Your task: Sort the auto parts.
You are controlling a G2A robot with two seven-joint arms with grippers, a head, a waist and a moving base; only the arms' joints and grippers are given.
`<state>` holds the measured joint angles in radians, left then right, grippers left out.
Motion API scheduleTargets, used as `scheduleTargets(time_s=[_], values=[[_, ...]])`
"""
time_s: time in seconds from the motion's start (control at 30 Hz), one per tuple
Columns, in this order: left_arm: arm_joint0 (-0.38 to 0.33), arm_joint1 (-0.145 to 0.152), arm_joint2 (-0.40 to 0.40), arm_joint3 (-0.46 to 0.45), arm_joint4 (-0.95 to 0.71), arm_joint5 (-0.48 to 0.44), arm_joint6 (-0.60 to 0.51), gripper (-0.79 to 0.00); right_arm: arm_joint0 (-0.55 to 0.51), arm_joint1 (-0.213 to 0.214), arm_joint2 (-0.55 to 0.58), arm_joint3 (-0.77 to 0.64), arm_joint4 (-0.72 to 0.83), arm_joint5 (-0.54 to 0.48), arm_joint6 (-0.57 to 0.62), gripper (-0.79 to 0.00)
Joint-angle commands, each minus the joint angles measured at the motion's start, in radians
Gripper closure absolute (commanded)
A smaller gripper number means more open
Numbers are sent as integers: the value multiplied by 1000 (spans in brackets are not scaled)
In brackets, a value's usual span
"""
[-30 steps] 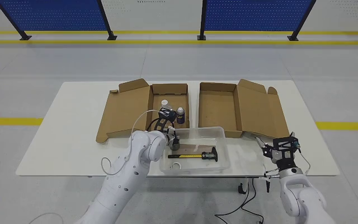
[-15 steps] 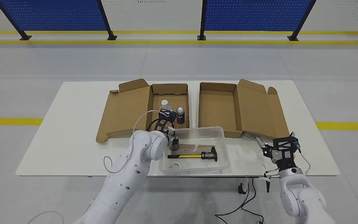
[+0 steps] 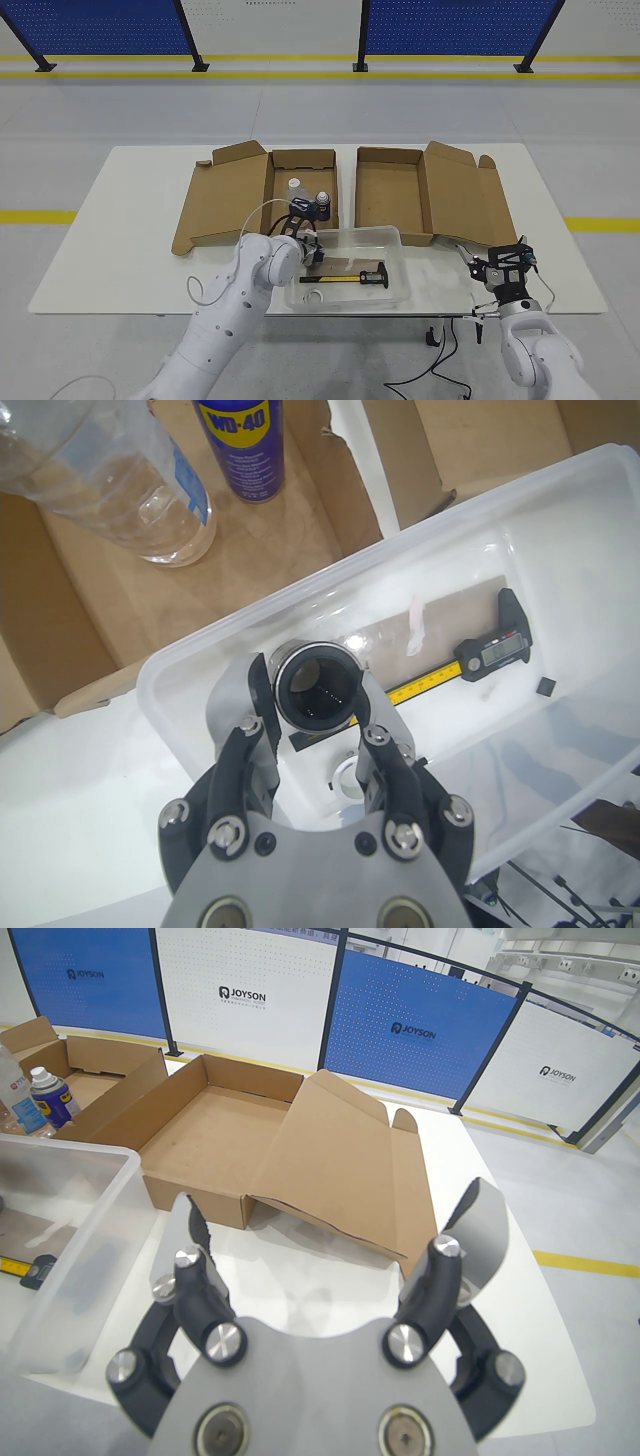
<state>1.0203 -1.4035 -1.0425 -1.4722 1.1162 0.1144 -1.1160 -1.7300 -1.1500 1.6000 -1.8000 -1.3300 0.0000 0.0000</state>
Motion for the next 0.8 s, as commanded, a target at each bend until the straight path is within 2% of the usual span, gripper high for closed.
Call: scheduleTargets(time_s=[0.0,0.23,0.57,0.77], values=[[1,-1,-1,0,-17,-6,1,-323,0,0,0,0,0,0,0,-785],[5,-2,-12,0,-91,-20,9,-296,0,0,0,0,0,0,0,-785],[1,2,-2,-22,-35,-8,-3,-299,0,0,0,0,0,0,0,-785],[-9,2,9,9,-13,-4,-7,-292,0,0,0,0,0,0,0,-785]])
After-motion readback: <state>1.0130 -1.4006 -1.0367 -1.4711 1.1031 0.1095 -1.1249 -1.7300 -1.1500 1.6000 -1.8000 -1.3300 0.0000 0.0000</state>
